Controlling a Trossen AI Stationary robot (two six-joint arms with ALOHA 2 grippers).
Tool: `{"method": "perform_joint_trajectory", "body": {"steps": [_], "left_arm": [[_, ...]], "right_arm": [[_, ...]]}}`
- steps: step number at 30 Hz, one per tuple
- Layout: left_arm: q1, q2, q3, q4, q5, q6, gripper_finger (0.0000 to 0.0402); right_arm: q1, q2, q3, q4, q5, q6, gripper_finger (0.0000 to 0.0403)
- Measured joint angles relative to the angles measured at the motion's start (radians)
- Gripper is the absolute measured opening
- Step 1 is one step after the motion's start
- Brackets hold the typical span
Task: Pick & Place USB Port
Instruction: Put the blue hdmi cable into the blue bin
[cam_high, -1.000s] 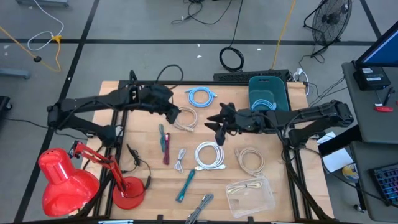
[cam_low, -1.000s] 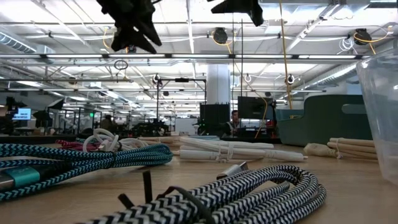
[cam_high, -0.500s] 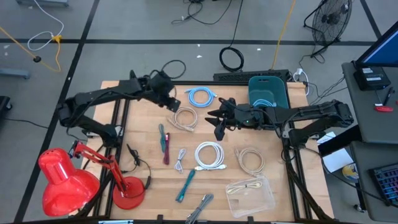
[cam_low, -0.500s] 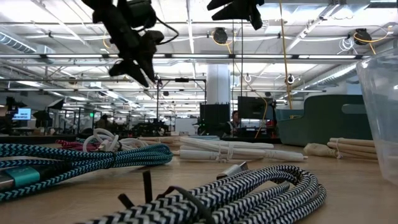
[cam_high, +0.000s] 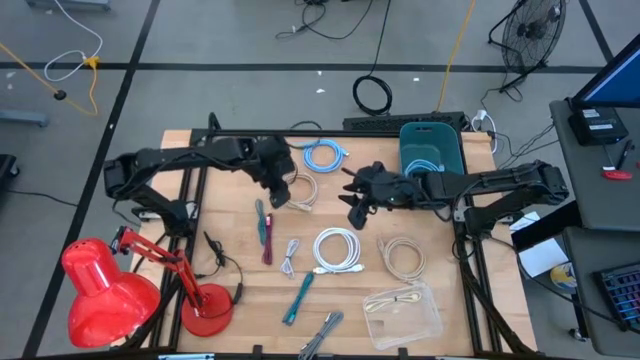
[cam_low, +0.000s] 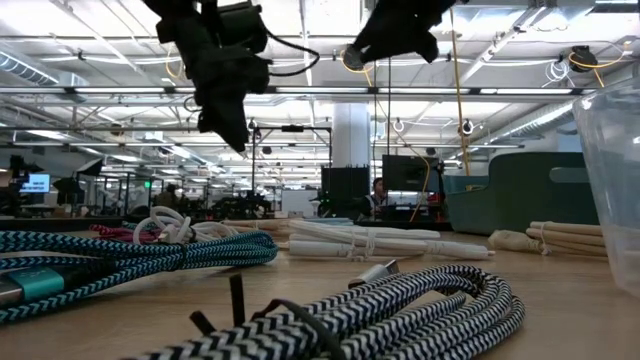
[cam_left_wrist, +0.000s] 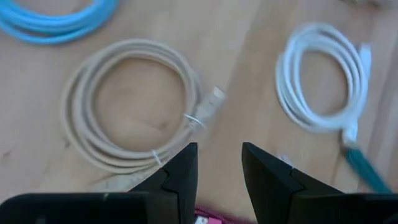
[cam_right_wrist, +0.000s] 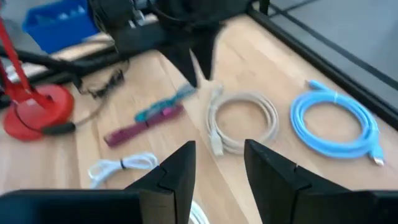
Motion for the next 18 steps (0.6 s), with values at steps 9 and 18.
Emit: {"method": "perform_joint_trajectory", "body": {"steps": [9,18], "left_arm": [[-0.139,0.012,0.0,-0.048,-0.258,0.292,0.0127],[-0.13,0.114,0.001,-0.096,-0.243,0.384,0.0127]], "right_arm": [[0.0,0.0,0.0,-0.011,-0.001,0.014,0.0128],[0.001,0.0,-0.017,-0.001,-0.004,0.038,0.0128]]}}
